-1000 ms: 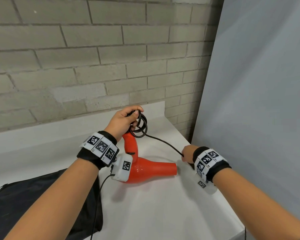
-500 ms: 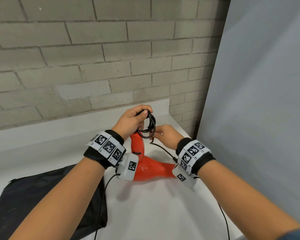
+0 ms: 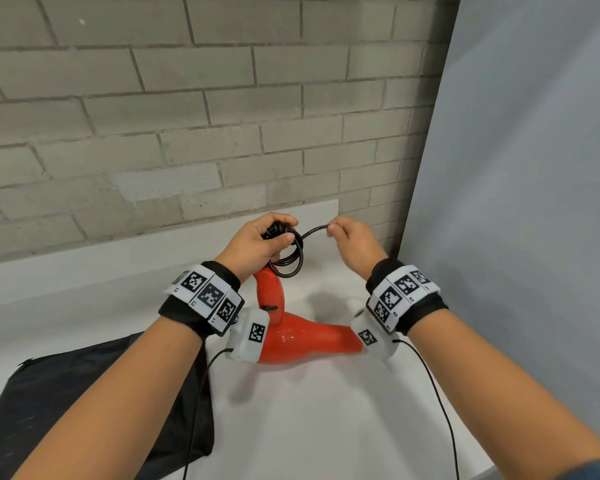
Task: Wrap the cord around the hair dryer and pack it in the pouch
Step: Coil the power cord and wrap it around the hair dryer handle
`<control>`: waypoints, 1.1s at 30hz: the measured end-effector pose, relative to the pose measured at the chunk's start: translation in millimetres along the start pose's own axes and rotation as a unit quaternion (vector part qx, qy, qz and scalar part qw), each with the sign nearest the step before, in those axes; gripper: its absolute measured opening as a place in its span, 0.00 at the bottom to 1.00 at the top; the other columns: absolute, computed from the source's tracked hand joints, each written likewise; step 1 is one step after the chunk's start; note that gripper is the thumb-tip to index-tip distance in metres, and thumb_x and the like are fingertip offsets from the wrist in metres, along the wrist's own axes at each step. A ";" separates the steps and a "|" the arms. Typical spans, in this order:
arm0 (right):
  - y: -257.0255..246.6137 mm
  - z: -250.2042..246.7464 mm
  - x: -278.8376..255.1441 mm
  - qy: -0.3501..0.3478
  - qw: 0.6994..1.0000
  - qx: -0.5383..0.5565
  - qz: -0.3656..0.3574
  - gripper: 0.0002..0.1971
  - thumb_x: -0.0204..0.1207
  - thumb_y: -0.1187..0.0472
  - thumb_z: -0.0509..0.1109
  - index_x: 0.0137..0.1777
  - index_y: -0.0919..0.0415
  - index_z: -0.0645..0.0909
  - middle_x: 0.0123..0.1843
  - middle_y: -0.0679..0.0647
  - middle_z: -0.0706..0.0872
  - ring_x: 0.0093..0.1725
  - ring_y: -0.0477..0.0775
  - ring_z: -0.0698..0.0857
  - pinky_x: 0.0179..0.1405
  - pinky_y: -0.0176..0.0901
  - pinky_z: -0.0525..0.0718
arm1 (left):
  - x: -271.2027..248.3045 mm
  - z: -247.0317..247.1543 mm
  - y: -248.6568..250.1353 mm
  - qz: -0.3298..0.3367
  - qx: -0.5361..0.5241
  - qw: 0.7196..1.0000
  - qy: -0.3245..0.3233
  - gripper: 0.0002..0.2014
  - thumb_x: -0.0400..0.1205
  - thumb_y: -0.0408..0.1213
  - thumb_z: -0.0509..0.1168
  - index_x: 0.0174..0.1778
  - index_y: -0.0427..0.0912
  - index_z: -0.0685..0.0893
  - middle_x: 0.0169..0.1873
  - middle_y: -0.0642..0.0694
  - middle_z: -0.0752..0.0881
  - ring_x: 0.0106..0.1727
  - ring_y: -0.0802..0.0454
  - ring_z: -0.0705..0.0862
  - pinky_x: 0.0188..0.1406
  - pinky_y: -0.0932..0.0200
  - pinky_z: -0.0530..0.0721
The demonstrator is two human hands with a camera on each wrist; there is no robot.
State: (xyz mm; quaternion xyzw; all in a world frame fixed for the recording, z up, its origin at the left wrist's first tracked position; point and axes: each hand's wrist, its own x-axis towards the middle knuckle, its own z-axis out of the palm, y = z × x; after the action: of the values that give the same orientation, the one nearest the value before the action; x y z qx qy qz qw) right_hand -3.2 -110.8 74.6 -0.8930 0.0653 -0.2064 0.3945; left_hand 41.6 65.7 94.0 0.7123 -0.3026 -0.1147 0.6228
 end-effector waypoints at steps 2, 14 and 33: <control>-10.1 -9.6 2.8 0.027 1.000 0.000 -0.004 0.11 0.81 0.64 0.57 0.44 0.64 0.80 0.40 0.54 0.80 0.42 0.54 0.76 0.41 0.37 0.66 | -1.6 1.3 0.9 0.006 -0.003 1.000 -0.005 0.09 0.79 0.26 0.62 0.41 0.47 0.80 0.30 0.51 0.77 0.20 0.62 0.68 0.22 0.69 0.70; -55.1 -31.1 -7.7 0.074 0.987 -0.053 -0.132 0.12 0.81 0.62 0.59 0.50 0.65 0.82 0.48 0.61 0.85 0.47 0.55 0.79 0.50 0.48 0.76 | -2.2 2.8 4.9 -0.013 0.028 0.999 -0.031 0.14 0.80 0.30 0.62 0.61 0.46 0.79 0.44 0.44 0.87 0.18 0.61 0.68 0.22 0.71 0.70; 20.7 -44.9 -25.8 -0.120 0.991 -0.065 0.004 0.09 0.80 0.63 0.61 0.37 0.58 0.75 0.29 0.48 0.73 0.30 0.47 0.71 0.33 0.37 0.70 | -3.9 12.1 13.1 0.002 0.009 0.999 0.037 0.07 0.81 0.31 0.60 0.48 0.43 0.83 0.30 0.50 0.77 0.21 0.63 0.70 0.26 0.71 0.74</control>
State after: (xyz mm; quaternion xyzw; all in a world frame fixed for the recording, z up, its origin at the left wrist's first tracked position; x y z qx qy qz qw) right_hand -44.5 -148.1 78.4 -0.9348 0.0346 -0.0916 0.3414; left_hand 28.1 57.5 103.3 0.7212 -0.2813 -0.0842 0.6274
